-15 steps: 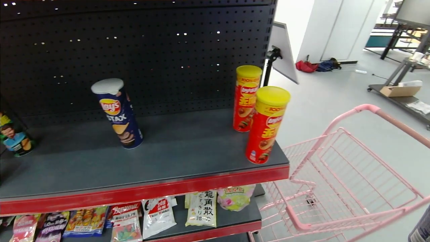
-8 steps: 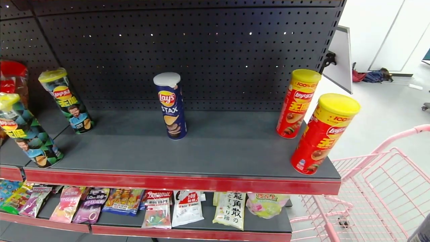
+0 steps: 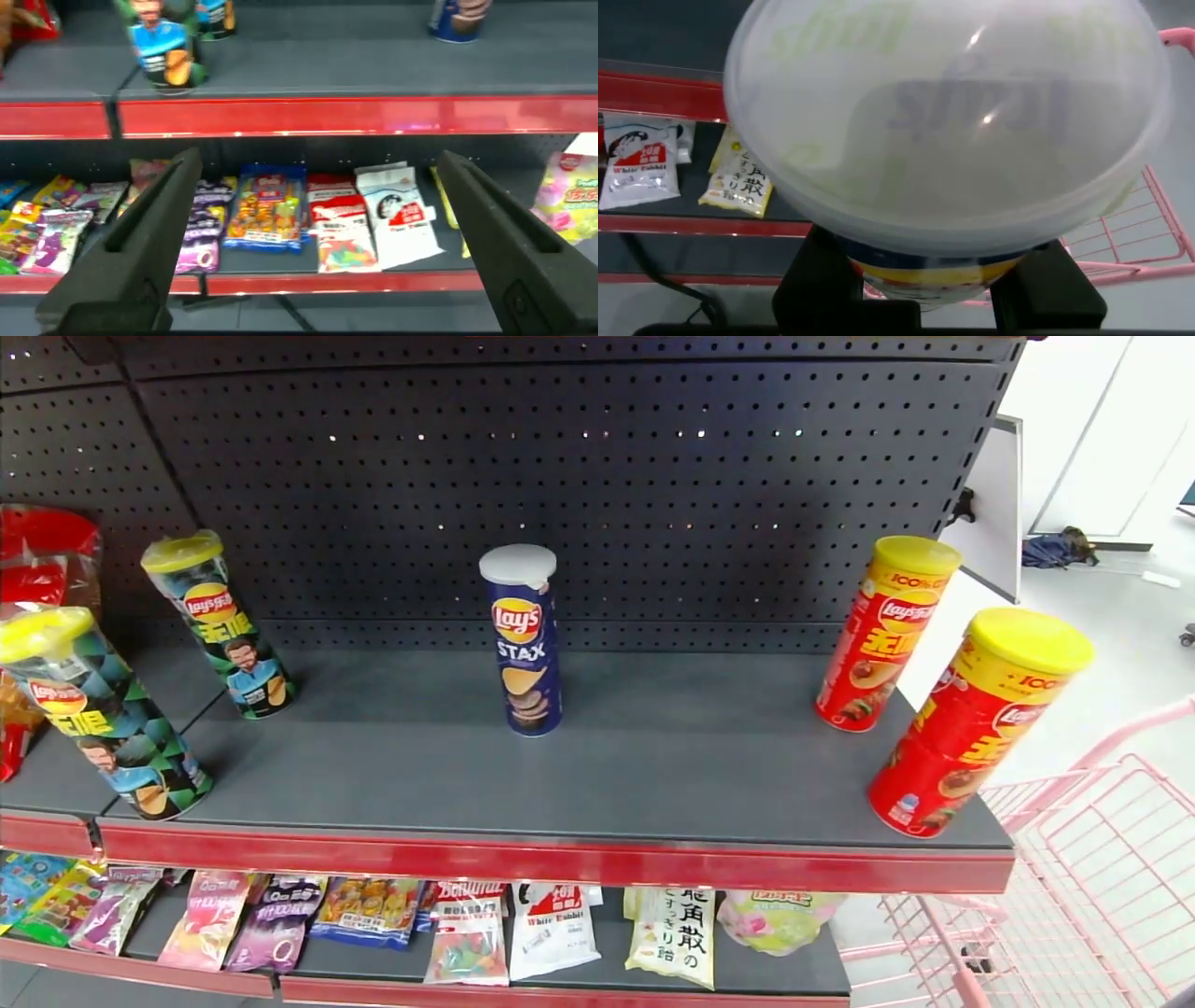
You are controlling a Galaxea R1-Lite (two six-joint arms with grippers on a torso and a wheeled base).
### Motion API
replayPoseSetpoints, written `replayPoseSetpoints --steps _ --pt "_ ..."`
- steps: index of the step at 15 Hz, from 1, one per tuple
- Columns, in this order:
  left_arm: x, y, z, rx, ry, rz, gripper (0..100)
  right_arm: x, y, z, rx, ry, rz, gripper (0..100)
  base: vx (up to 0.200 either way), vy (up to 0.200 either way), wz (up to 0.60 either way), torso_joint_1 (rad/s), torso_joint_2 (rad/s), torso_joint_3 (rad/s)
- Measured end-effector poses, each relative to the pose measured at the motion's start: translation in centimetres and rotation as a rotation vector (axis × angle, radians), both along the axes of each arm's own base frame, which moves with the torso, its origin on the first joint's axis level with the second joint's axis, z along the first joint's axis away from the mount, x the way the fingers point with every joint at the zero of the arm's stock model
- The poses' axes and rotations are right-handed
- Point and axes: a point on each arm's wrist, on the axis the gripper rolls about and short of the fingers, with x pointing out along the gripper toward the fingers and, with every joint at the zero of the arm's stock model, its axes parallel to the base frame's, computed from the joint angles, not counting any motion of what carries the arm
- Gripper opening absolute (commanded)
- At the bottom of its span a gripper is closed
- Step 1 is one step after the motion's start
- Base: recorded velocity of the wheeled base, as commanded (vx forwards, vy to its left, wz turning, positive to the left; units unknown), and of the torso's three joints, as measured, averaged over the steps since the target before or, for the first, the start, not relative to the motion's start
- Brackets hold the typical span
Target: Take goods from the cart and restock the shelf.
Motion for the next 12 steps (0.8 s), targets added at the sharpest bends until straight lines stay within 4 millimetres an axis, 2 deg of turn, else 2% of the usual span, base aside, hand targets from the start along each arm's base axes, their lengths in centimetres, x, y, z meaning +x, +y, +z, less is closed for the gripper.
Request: replayPoseSetpoints --steps 8,12 --pt "0.00 0.00 0.00 0.000 0.000 0.001 100 -0.43 0.11 -0.38 0.014 -0.022 0.062 0 0.000 0.200 0.00 0.005 0.00 0.000" --pt "0.00 0.00 0.00 -0.001 0.000 0.000 100 -0.67 0.19 -1.04 0.025 -0.024 0.102 0 0.000 0.000 0.00 0.000 0.00 0.000"
